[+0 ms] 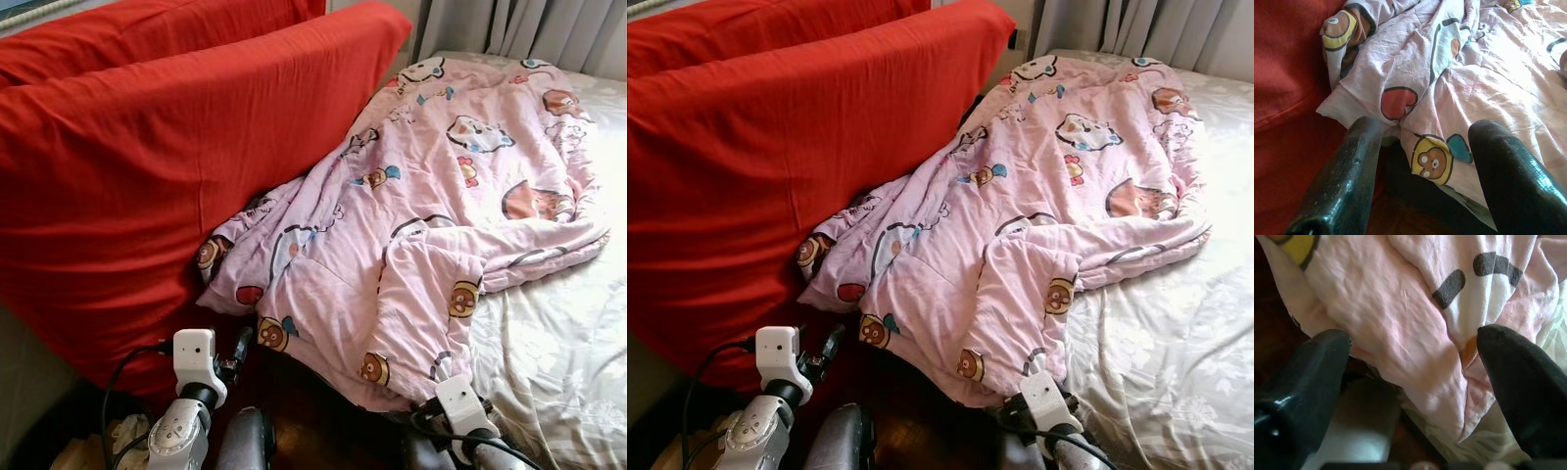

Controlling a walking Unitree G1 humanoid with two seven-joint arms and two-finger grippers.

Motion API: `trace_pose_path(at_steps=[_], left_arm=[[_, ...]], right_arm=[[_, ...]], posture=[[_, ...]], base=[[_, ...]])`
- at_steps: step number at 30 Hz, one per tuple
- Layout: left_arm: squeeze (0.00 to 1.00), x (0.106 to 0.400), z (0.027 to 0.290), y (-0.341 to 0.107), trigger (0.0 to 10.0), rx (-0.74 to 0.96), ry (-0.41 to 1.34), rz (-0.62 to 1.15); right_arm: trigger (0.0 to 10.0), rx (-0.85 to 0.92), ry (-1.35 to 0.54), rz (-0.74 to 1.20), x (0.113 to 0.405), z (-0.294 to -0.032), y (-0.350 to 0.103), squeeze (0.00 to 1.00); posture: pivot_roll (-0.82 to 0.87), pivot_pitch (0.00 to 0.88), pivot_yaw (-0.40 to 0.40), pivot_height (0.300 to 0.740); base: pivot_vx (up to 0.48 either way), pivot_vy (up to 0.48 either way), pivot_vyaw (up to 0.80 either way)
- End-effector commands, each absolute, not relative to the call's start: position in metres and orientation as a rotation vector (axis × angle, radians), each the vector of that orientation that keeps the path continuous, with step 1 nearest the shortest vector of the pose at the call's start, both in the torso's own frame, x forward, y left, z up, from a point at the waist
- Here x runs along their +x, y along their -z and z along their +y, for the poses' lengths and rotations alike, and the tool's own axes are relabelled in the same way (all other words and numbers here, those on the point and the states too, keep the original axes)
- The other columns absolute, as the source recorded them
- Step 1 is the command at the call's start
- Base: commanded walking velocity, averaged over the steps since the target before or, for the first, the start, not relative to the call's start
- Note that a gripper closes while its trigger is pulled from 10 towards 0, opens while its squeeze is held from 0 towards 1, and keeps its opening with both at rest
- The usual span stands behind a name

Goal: Clean up the room

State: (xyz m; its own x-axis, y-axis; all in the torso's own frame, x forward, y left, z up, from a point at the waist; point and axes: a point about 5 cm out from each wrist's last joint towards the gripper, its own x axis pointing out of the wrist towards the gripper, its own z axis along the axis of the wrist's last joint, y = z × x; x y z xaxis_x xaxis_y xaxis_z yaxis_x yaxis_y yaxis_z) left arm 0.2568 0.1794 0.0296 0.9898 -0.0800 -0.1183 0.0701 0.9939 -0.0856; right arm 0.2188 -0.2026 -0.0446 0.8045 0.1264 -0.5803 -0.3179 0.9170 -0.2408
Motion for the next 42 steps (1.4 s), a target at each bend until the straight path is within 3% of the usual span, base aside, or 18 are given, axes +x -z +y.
trace_pose_path(at_steps=[1,3,4,5,10,20,32,42], left_arm=[[0.0,0.254,0.182,-0.025,10.0,-0.077,0.07,0.152],[0.0,0.254,0.182,-0.024,10.0,-0.076,0.069,0.153],[0.0,0.254,0.182,-0.024,10.0,-0.076,0.069,0.153],[0.0,0.254,0.182,-0.024,10.0,-0.076,0.069,0.153],[0.0,0.254,0.181,-0.024,10.0,-0.08,0.069,0.155],[0.0,0.253,0.18,-0.022,10.0,-0.083,0.066,0.161],[0.0,0.253,0.178,-0.02,10.0,-0.083,0.067,0.172],[0.0,0.252,0.178,-0.019,10.0,-0.083,0.068,0.177]], right_arm=[[10.0,-0.338,-0.228,0.592,0.221,-0.203,0.044,1.0],[10.0,-0.356,-0.22,0.594,0.222,-0.204,0.044,1.0],[10.0,-0.368,-0.212,0.593,0.223,-0.205,0.043,0.7],[10.0,-0.398,-0.19,0.59,0.225,-0.207,0.042,0.0],[10.0,-0.496,-0.206,0.6,0.226,-0.206,0.043,0.0],[10.0,-0.528,-0.211,0.644,0.222,-0.204,0.049,0.0],[10.0,-0.543,-0.061,0.679,0.22,-0.213,0.053,0.0],[10.0,-0.552,-0.085,0.727,0.218,-0.21,0.057,0.0]], posture=[[0.05,0.106,0.04,0.603],[0.05,0.105,0.038,0.603],[0.05,0.105,0.038,0.603],[0.05,0.104,0.038,0.603],[0.05,0.107,0.037,0.603],[0.05,0.112,0.036,0.603],[0.06,0.119,0.039,0.603],[0.06,0.127,0.04,0.603]], base=[[0.0,0.0,0.0],[0.0,0.0,0.0],[0.0,0.0,0.0],[0.0,0.0,0.0],[0.0,0.0,0.0],[0.0,0.0,0.0],[0.0,0.0,0.0],[0.0,0.0,0.0]])
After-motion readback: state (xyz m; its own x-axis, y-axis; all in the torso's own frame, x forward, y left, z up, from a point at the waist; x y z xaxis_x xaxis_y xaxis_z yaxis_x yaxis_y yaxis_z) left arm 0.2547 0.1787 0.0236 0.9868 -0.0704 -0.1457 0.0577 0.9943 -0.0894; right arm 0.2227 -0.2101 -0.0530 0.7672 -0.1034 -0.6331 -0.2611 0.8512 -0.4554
